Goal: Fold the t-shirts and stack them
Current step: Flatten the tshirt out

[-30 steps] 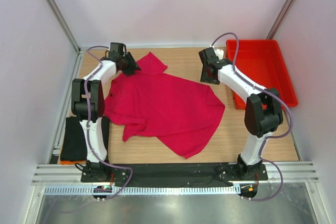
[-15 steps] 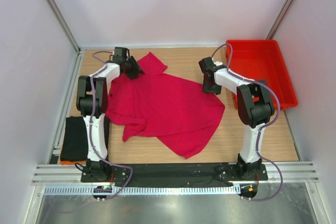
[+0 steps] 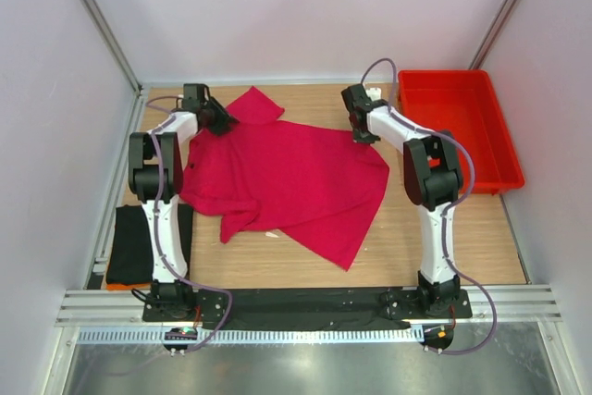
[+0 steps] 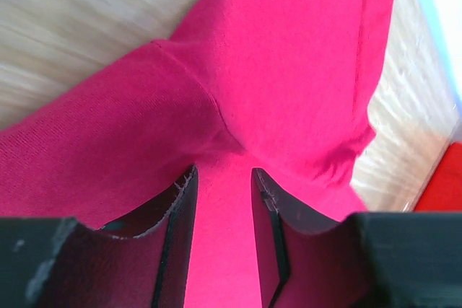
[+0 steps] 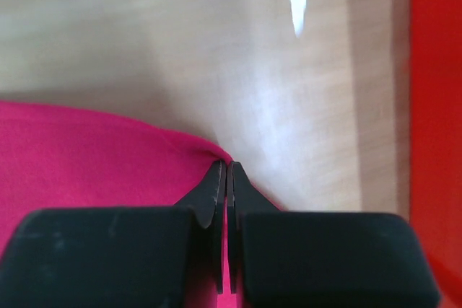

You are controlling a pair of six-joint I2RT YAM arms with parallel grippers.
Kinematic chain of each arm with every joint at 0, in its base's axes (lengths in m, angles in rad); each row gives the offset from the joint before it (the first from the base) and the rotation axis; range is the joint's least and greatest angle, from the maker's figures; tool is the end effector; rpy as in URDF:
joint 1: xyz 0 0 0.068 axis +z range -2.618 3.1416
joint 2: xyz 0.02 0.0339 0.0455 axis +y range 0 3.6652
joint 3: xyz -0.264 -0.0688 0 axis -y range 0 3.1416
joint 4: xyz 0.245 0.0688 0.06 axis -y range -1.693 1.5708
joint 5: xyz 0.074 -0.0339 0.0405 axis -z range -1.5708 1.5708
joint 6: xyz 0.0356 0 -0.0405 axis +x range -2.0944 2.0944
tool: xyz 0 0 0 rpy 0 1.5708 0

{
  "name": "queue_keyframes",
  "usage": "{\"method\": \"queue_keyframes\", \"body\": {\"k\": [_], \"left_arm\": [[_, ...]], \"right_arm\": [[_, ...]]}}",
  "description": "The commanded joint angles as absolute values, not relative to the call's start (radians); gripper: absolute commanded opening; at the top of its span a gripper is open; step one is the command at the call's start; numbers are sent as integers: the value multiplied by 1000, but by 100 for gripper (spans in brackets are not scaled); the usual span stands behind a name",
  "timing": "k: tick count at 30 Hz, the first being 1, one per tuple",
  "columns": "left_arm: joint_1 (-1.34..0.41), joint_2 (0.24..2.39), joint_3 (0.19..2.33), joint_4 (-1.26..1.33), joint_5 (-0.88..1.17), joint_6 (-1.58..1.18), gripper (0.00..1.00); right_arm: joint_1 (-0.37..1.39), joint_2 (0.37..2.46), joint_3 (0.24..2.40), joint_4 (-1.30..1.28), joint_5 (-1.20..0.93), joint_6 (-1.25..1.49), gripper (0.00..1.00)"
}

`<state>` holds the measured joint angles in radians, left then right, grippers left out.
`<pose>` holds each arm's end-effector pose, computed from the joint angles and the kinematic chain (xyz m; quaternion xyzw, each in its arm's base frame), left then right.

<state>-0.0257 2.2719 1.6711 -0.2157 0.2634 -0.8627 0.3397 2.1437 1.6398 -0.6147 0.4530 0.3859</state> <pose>0.5001 -0.0221 0.1472 -0.3304 0.8618 -0.2671 0.2772 0.4323 0.1362 0.1742 0.0723 0.9482 -0.1271 0.2819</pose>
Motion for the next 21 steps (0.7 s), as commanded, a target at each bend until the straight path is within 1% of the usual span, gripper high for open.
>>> {"method": "queue_keyframes", "body": {"k": [1, 3, 4, 6, 7, 8, 9, 10, 12, 13, 14, 15, 16, 17, 18, 19, 21], "left_arm": [[29, 2301, 1694, -183, 229, -871, 37], [46, 2302, 1693, -170, 222, -873, 37], [52, 2304, 1697, -170, 222, -873, 37], [55, 2295, 1695, -169, 225, -873, 36], [54, 2290, 1695, -169, 232, -874, 36], [52, 2284, 1686, -169, 245, -883, 36], [49, 2263, 1678, -166, 253, -884, 36], [43, 2250, 1671, -163, 255, -881, 37], [32, 2223, 1649, -161, 256, -862, 38], [20, 2197, 1646, -161, 261, -855, 39], [12, 2186, 1641, -164, 262, -848, 39], [9, 2175, 1638, -166, 262, -833, 39], [-23, 2154, 1638, -170, 259, -827, 39], [-31, 2146, 1640, -179, 261, -822, 40], [-38, 2138, 1638, -183, 262, -813, 40], [-52, 2126, 1638, -189, 264, -808, 40], [-60, 2114, 1635, -209, 264, -799, 39]], "right_arm": [[351, 2215, 1855, -580, 581, 296, 1], [350, 2285, 1940, -572, 627, 215, 1], [350, 2308, 2003, -560, 709, 184, 12], [330, 2383, 2063, -538, 802, 93, 35], [318, 2402, 2141, -551, 857, 77, 58], [308, 2420, 2178, -589, 873, 71, 66], [299, 2424, 2207, -604, 868, 72, 71], [293, 2405, 2223, -607, 853, 81, 73], [293, 2360, 2194, -591, 732, 110, 73], [298, 2308, 2154, -589, 665, 168, 69], [301, 2287, 2129, -591, 549, 210, 67], [304, 2267, 2105, -594, 508, 250, 64], [307, 2251, 2053, -600, 491, 288, 52], [316, 2212, 2015, -571, 471, 348, 48], [322, 2191, 1972, -542, 409, 368, 45], [328, 2172, 1885, -517, 394, 399, 42], [330, 2137, 1813, -465, 385, 462, 41]]}}
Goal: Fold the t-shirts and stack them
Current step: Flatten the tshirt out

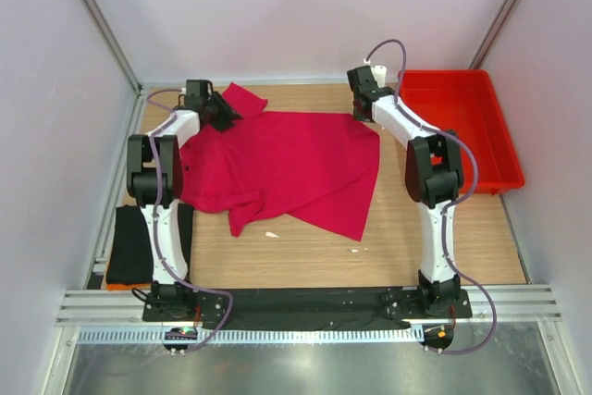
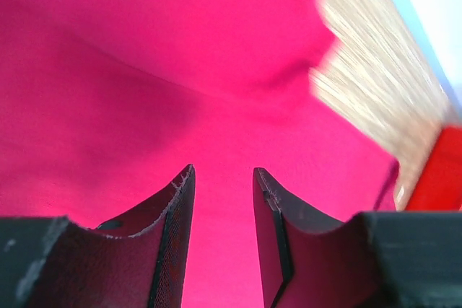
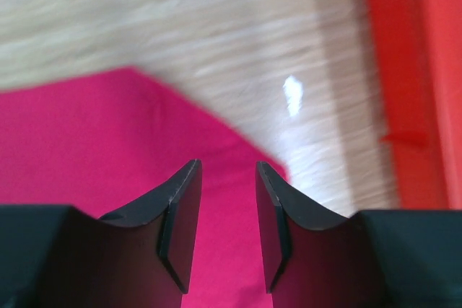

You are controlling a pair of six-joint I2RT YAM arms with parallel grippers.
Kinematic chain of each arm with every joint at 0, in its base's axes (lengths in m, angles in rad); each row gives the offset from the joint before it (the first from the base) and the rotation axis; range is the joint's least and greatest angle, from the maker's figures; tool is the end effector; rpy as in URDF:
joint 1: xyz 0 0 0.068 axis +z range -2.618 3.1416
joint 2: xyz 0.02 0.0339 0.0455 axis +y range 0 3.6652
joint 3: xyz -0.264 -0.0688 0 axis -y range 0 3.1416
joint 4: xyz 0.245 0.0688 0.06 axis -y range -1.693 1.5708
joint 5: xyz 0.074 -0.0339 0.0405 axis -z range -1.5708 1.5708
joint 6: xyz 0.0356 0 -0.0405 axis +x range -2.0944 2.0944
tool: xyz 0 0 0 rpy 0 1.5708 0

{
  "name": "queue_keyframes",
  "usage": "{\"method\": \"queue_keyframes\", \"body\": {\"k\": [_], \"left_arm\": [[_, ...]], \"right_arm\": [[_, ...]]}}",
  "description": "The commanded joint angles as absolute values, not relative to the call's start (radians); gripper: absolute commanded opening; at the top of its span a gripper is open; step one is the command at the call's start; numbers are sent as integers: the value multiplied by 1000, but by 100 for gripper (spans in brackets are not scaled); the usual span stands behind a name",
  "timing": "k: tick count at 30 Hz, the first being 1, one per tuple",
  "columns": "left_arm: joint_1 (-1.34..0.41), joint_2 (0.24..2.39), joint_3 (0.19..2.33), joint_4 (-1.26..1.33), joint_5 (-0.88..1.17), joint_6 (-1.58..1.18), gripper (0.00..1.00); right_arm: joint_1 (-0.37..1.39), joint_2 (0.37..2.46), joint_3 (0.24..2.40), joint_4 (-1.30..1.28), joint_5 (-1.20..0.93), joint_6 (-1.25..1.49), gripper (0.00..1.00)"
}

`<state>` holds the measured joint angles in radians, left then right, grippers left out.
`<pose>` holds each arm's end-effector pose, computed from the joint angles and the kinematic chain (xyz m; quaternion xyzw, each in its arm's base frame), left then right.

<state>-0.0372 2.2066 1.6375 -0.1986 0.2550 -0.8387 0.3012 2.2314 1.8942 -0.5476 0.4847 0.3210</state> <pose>0.4928 -0.0273 0.1691 -0.3104 0.8600 -0.2704 0.3014 0.4823 0.1325 0.2159 0.0898 0.9134 -0.1152 0.3800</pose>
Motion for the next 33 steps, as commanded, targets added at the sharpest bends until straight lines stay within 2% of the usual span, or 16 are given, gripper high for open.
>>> {"method": "queue_keyframes", "body": {"k": [1, 8, 14, 19, 21, 29, 31, 32, 33], "left_arm": [[-64, 2109, 1631, -212, 271, -796, 39], [-75, 2031, 1550, -221, 291, -781, 36], [-87, 1977, 1493, -224, 296, -779, 35], [-94, 1979, 1502, -229, 305, -781, 34], [-94, 1979, 1506, -232, 305, -779, 34], [-95, 1988, 1516, -244, 307, -770, 33], [-94, 1990, 1516, -242, 305, -769, 33], [-94, 1990, 1517, -242, 305, -769, 33], [-94, 1990, 1517, -242, 304, -767, 33]], "right_arm": [[327, 2140, 1787, -463, 388, 469, 41], [318, 2210, 1824, -489, 331, 549, 36], [318, 2238, 1835, -537, 350, 600, 35], [318, 2264, 1829, -516, 342, 604, 34], [316, 2275, 1830, -508, 348, 603, 30], [318, 2281, 1819, -515, 357, 606, 29], [318, 2286, 1822, -517, 357, 598, 27], [316, 2289, 1828, -518, 359, 595, 22], [316, 2292, 1839, -525, 362, 592, 10]]}}
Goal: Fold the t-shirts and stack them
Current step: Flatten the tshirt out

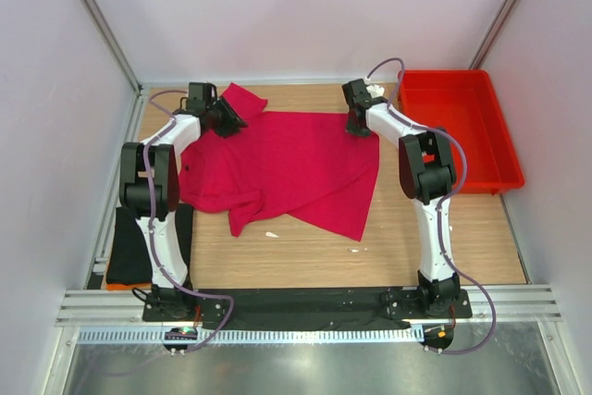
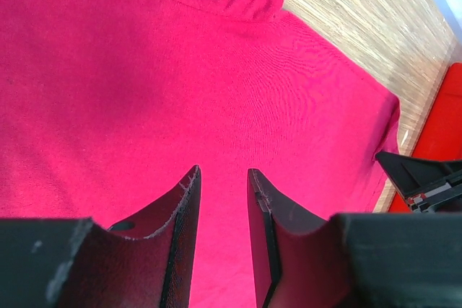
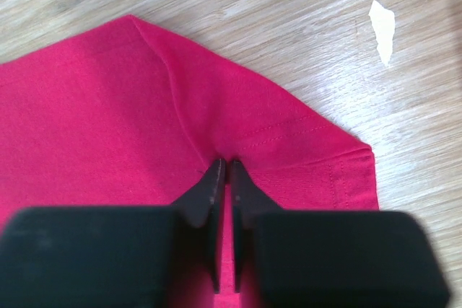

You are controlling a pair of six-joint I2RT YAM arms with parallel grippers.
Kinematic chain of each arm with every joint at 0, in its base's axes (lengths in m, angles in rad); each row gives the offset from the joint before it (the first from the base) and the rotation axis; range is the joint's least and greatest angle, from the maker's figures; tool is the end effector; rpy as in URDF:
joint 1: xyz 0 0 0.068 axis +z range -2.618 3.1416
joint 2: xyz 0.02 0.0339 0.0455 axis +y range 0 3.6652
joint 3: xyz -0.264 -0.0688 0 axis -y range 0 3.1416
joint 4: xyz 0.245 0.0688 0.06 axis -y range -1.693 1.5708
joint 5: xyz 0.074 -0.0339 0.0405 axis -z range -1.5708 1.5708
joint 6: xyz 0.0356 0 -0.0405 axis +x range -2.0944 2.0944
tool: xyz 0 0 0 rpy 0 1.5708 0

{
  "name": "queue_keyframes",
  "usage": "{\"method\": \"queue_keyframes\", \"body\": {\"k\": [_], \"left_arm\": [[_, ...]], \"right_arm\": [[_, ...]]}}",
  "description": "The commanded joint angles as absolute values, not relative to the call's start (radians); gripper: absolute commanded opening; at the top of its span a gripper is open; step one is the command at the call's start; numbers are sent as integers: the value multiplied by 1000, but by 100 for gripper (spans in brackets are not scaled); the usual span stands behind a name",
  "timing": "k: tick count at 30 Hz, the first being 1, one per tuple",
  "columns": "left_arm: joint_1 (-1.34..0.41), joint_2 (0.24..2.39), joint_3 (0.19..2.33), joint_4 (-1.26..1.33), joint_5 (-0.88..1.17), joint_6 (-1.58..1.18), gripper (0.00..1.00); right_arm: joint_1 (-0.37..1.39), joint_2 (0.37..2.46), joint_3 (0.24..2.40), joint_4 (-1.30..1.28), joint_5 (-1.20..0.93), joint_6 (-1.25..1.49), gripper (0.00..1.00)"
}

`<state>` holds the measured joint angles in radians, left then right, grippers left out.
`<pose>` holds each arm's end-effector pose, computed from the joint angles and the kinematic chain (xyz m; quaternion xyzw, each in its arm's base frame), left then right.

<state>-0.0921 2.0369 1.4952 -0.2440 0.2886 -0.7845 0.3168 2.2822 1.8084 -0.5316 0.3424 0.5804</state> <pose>0.4531 -0.0520 0.1979 -0.2585 0.8788 -0.2810 0.2864 0.4744 0.1430 0.1643 0.1715 0.9318 -0.0282 0.3186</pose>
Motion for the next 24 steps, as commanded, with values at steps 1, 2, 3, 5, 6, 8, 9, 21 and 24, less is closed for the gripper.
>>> {"method": "queue_keyframes", "body": {"k": [1, 2, 3, 5, 6, 8, 9, 21, 24], "left_arm": [[-94, 1987, 1517, -242, 304, -767, 33], [-94, 1988, 1517, -244, 299, -764, 33], [-94, 1985, 1514, -245, 298, -762, 33], [-94, 1982, 1509, -247, 293, -759, 33], [-94, 1977, 1506, -247, 290, -758, 33], [-94, 1976, 1499, -247, 287, -758, 33], [-94, 1976, 1496, -247, 288, -758, 33], [-94, 1970, 1486, -249, 288, -759, 32], [-94, 1957, 1477, -255, 291, -758, 32]], "right_arm": [[314, 2290, 1841, -528, 365, 588, 6], [313, 2290, 1844, -531, 367, 592, 1], [311, 2289, 1853, -537, 377, 594, 1], [310, 2275, 1861, -563, 414, 594, 1], [310, 2269, 1867, -568, 425, 594, 1], [308, 2252, 1871, -575, 452, 583, 1], [307, 2247, 1871, -572, 459, 574, 1], [272, 2267, 1916, -535, 456, 534, 1], [230, 2299, 1977, -434, 511, 465, 27]]}}
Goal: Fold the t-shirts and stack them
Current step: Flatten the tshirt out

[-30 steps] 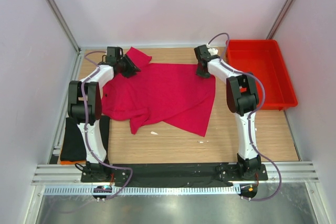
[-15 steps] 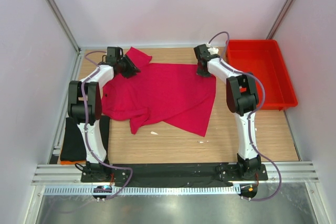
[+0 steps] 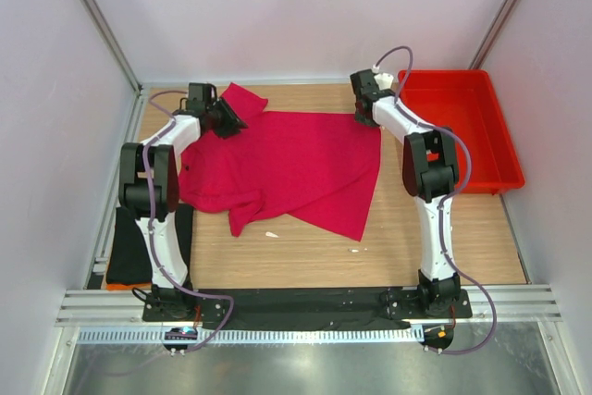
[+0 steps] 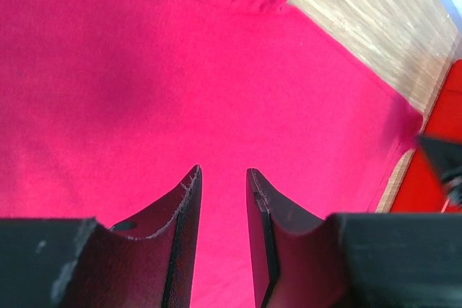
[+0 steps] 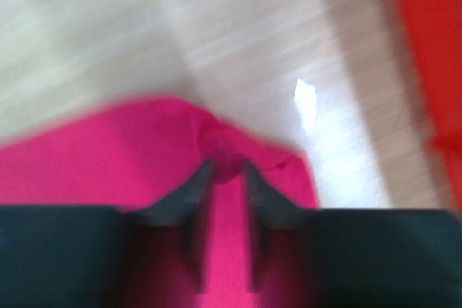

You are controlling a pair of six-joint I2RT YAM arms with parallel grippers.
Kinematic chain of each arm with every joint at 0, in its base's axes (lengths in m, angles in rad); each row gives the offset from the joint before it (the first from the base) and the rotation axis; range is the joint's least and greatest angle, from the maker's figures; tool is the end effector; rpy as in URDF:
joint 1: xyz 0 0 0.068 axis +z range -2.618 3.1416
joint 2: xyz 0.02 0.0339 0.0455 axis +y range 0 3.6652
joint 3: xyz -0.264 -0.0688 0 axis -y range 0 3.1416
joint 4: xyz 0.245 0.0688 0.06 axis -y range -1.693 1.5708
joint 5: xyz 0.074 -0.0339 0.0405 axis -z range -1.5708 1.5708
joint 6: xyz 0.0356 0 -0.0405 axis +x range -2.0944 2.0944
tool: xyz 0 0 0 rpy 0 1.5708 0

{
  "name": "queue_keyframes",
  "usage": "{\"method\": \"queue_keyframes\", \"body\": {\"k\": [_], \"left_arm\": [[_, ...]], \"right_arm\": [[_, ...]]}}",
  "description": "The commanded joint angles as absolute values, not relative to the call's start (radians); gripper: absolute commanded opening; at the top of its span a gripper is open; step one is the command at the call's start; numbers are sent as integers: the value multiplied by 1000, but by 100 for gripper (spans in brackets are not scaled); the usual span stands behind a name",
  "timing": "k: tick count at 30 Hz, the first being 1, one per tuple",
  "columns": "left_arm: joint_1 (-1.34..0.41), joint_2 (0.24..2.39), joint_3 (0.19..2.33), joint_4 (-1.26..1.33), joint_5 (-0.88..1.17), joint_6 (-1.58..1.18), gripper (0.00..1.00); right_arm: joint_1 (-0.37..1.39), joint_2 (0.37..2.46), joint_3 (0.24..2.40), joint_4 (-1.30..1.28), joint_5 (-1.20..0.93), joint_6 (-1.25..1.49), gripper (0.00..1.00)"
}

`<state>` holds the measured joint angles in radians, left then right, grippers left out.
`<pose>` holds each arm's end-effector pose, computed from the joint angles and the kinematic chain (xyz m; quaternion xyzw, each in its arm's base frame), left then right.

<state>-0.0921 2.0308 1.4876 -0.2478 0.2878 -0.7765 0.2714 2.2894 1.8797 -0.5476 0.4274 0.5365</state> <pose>0.4511 -0.0518 0.1979 -0.2558 0.8806 -0.2786 0.2854 0.4892 0.1208 0.1827 0.1866 0.9150 -0.0699 0.3508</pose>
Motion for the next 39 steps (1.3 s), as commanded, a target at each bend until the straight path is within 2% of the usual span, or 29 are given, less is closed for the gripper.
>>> {"method": "queue_keyframes", "body": {"k": [1, 2, 5, 10, 14, 16, 21, 34, 39], "left_arm": [[-94, 1950, 1468, -265, 290, -756, 32], [-95, 1944, 1460, -271, 276, -753, 32], [-95, 1911, 1433, -293, 240, -726, 32], [-94, 1898, 1469, -396, 184, -675, 36], [-94, 1893, 1497, -471, 123, -615, 41], [-94, 1911, 1525, -532, 118, -582, 41], [-97, 1947, 1529, -560, 100, -549, 41], [-112, 2172, 1672, -588, 124, -552, 42], [-117, 2299, 1796, -581, 172, -597, 42]], "right_arm": [[200, 2333, 1992, -361, 555, 366, 38], [195, 2356, 2014, -364, 583, 333, 49], [193, 2393, 2206, -589, 542, 390, 59], [268, 2224, 2019, -535, 528, 354, 64], [347, 2120, 1950, -615, 477, 357, 75], [397, 2059, 1808, -618, 384, 418, 76], [426, 2000, 1628, -568, 311, 485, 76], [390, 2114, 1572, -508, 397, 396, 80], [324, 2226, 1672, -518, 408, 380, 81]]}}
